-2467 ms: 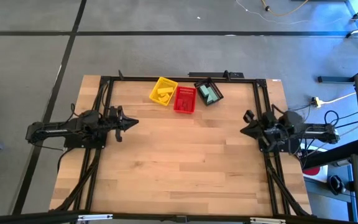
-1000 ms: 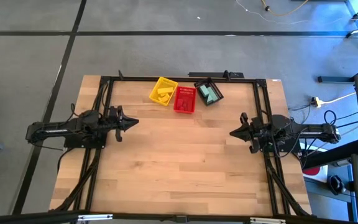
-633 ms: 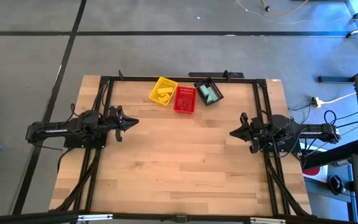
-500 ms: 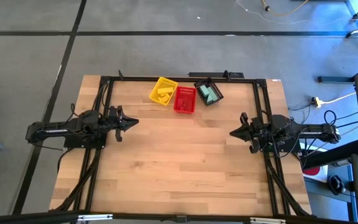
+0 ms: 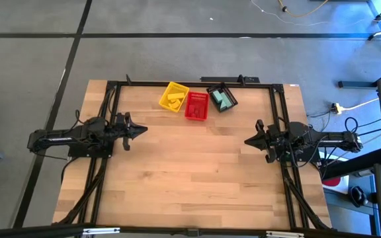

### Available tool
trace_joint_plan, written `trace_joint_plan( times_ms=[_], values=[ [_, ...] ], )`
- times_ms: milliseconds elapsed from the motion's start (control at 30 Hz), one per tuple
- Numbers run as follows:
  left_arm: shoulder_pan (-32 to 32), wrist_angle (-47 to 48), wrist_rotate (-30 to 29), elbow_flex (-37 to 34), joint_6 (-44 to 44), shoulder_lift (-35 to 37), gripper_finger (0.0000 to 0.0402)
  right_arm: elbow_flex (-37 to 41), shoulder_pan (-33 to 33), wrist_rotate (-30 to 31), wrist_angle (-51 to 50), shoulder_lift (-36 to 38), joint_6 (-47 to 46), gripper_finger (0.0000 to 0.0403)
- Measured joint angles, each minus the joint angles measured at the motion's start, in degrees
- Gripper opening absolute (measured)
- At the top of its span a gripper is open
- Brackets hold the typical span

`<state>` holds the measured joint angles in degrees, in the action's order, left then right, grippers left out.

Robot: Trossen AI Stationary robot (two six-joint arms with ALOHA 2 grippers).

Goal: Sort & place blocks by color
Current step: Return to Home Position

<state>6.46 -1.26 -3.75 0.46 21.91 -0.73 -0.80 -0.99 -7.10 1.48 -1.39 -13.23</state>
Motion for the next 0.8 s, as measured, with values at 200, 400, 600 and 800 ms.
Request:
trace_joint_plan(
  times_ms=[200, 400, 600, 800],
  values=[
    [0.0, -0.02, 0.0, 0.0, 0.0, 0.0, 0.0018, 0.0, 0.0, 0.01, 0.0, 0.0, 0.0, 0.002],
    [0.01, 0.0, 0.0, 0.01, 0.0, 0.0, 0.0026, 0.0, 0.01, 0.01, 0.0, 0.0, 0.04, 0.002],
    [0.02, -0.02, 0.0, 0.01, 0.0, 0.0, 0.0022, 0.0, 0.02, 0.01, 0.0, 0.0, 0.1, 0.002],
    [0.01, -0.01, 0.0, 0.01, 0.0, 0.0, 0.0012, 0.0, 0.01, 0.01, 0.0, 0.0, 0.1, 0.002]
  ],
)
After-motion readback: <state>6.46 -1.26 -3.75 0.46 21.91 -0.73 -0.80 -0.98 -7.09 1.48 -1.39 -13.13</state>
